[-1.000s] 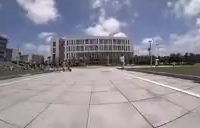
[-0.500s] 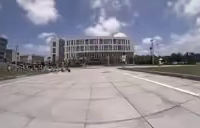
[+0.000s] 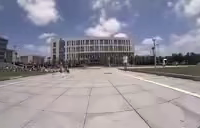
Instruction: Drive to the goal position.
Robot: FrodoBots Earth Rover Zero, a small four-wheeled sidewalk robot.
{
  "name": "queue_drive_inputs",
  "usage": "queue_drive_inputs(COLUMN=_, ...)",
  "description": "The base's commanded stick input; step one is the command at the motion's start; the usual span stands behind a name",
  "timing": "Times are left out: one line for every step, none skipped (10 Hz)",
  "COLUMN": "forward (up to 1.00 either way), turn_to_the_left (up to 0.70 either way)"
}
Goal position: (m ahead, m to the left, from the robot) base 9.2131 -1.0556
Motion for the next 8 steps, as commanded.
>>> queue_drive_inputs(forward=1.0, turn_to_the_left=-0.08)
queue_drive_inputs(forward=1.0, turn_to_the_left=-0.15)
queue_drive_inputs(forward=1.0, turn_to_the_left=0.0)
queue_drive_inputs(forward=1.0, turn_to_the_left=0.0)
queue_drive_inputs(forward=1.0, turn_to_the_left=0.0)
queue_drive_inputs(forward=1.0, turn_to_the_left=0.0)
queue_drive_inputs(forward=1.0, turn_to_the_left=0.0)
queue_drive_inputs(forward=1.0, turn_to_the_left=0.0)
